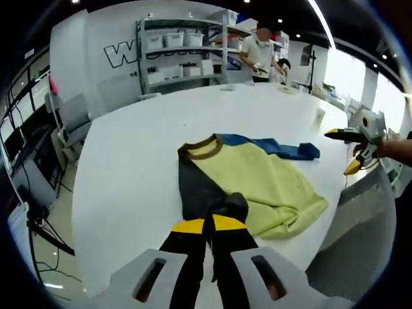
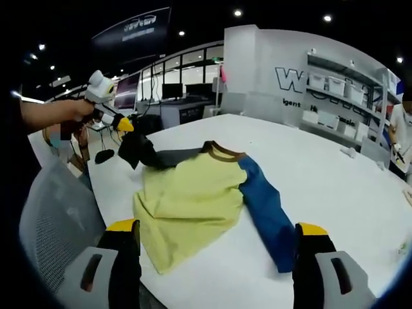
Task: Fold the garment on the visible template until the final outline fits inside the template.
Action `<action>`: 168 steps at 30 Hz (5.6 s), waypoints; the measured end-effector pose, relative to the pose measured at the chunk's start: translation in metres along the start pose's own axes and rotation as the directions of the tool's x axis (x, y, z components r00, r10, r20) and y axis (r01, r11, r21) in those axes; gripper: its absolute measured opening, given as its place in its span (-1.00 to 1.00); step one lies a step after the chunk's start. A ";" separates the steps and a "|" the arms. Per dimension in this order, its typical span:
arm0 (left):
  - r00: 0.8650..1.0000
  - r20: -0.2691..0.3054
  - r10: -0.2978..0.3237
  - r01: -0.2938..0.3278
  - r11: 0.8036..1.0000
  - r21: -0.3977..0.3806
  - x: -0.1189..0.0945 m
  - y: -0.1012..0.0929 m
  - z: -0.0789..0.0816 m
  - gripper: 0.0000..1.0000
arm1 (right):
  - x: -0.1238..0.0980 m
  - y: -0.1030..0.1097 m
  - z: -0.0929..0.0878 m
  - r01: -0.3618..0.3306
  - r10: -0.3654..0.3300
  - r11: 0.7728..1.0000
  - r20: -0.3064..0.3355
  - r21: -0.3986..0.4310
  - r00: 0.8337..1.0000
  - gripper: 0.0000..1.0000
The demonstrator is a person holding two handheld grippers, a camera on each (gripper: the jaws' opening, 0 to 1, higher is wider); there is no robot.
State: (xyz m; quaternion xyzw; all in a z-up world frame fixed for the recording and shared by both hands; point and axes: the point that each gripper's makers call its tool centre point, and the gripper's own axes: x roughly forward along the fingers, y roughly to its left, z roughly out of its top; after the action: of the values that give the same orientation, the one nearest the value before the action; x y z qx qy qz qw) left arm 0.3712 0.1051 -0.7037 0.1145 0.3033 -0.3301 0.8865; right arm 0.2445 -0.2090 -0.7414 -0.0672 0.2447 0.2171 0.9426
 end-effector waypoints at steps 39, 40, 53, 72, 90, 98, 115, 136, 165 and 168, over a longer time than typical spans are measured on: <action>0.932 0.143 0.332 -0.305 0.935 -0.182 -0.010 0.148 0.089 -0.92 | 0.005 0.000 -0.008 -0.013 0.012 1.000 -0.039 -0.004 0.999 0.97; 0.931 0.142 0.337 -0.311 0.933 -0.182 -0.010 0.150 0.089 -0.92 | 0.005 0.001 -0.008 -0.013 0.012 1.000 -0.038 -0.005 0.999 0.97; 0.922 0.061 0.381 -0.371 0.919 -0.129 -0.015 0.172 0.057 -0.92 | 0.003 0.002 -0.014 -0.010 0.010 1.000 -0.060 -0.005 0.998 0.95; 0.974 -0.001 0.225 -0.224 0.970 -0.098 0.043 0.109 0.031 -0.91 | 0.005 0.010 -0.018 -0.031 0.029 0.999 -0.087 -0.021 0.996 0.91; 0.991 -0.022 0.132 -0.133 0.988 -0.077 0.065 0.068 0.008 -0.67 | 0.004 0.014 -0.024 -0.048 0.045 0.998 -0.104 -0.029 0.994 0.88; 1.000 -0.011 0.017 -0.017 1.000 0.000 0.061 0.038 0.003 -0.57 | 0.007 0.017 -0.024 -0.067 0.062 0.997 -0.110 -0.047 0.992 0.82; 0.990 -0.086 -0.109 0.115 0.991 0.063 0.047 -0.013 -0.054 -0.48 | 0.015 0.028 -0.036 -0.127 0.113 0.989 -0.170 -0.074 0.979 0.72; 0.972 -0.181 -0.147 0.160 0.985 0.060 0.048 -0.026 -0.103 -0.46 | 0.028 0.052 -0.057 -0.232 0.187 0.962 -0.273 -0.143 0.944 0.44; 0.963 -0.198 -0.182 0.191 0.981 0.027 0.064 -0.033 -0.102 -0.94 | 0.046 0.081 -0.092 -0.422 0.295 0.879 -0.444 -0.222 0.846 -0.46; 0.966 -0.195 -0.172 0.181 0.983 0.028 0.063 -0.031 -0.101 -0.95 | 0.046 0.079 -0.091 -0.416 0.286 0.877 -0.434 -0.242 0.854 -0.53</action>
State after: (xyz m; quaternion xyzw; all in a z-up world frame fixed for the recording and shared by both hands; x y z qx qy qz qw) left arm 0.3415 0.0905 -0.8223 0.1385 0.3887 -0.4019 0.8174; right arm 0.2070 -0.1420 -0.8447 -0.2175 0.3938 0.4076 0.7947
